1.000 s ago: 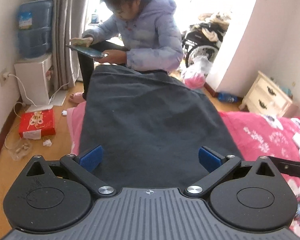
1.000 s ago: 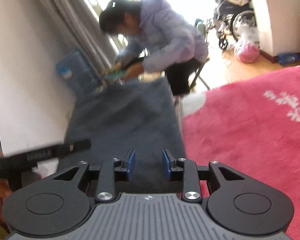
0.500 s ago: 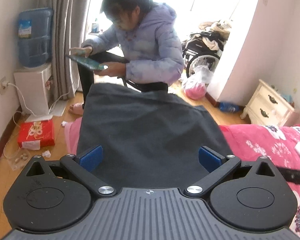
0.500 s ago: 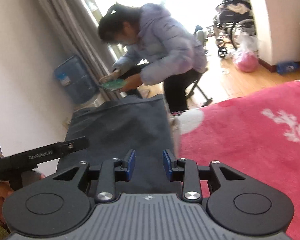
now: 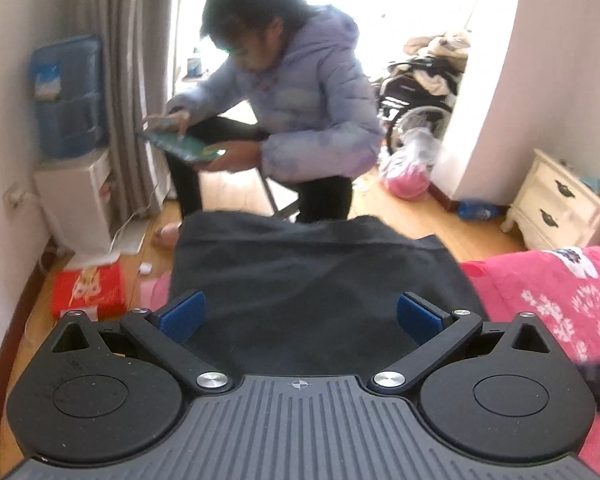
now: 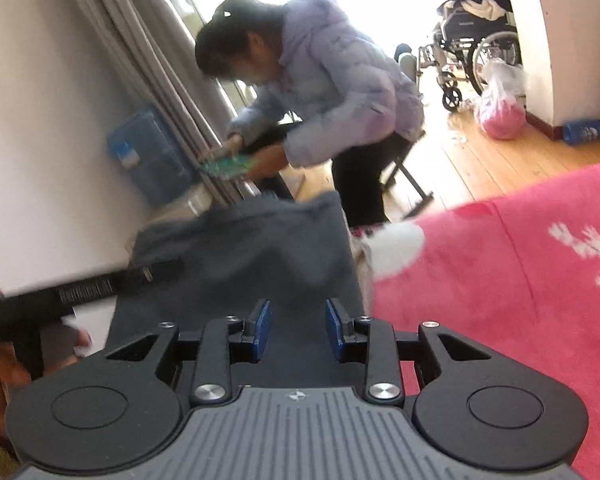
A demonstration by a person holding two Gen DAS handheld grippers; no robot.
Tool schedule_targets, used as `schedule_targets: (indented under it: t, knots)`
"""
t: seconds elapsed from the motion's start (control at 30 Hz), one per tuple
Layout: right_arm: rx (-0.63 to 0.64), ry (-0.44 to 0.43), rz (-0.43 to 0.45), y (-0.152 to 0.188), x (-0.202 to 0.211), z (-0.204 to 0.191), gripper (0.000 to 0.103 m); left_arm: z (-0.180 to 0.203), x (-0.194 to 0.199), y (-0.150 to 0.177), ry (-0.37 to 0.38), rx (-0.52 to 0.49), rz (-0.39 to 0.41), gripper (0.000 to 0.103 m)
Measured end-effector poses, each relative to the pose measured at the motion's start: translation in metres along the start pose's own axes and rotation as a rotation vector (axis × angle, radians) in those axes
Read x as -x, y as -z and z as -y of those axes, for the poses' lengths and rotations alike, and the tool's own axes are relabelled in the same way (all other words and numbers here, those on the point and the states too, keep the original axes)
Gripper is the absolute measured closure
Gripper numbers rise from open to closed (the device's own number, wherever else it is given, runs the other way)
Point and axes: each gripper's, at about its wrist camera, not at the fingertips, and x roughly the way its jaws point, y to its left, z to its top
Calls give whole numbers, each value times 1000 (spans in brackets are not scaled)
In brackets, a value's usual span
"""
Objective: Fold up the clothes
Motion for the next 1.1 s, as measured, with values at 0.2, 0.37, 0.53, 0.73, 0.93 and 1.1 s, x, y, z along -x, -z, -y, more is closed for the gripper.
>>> schedule_targets:
  t: [0.2,0.37,0.53,0.73,0.93,1.1]
  knots:
    - [-12,53,-107,18,-36,11,72,5,-31,3,-42,-45,-37,0]
    - [-1,15,-7,-5,-26,6,70,-9,-42,-15,-89,9,-18,0]
    - [11,5,4,-33,-60,-3,70,-6,-30,-26,-58,40,27,0]
    - [19,-40,3,-8,-25,-5,69,8,8,-22,-20,47,81,0]
    - [18,-44,-60,32,24,-12,66,31,48,-4,-45,34,64,0]
    - [30,-23,-87,53,50,-26,60,39,66,8,-40,85,2,0]
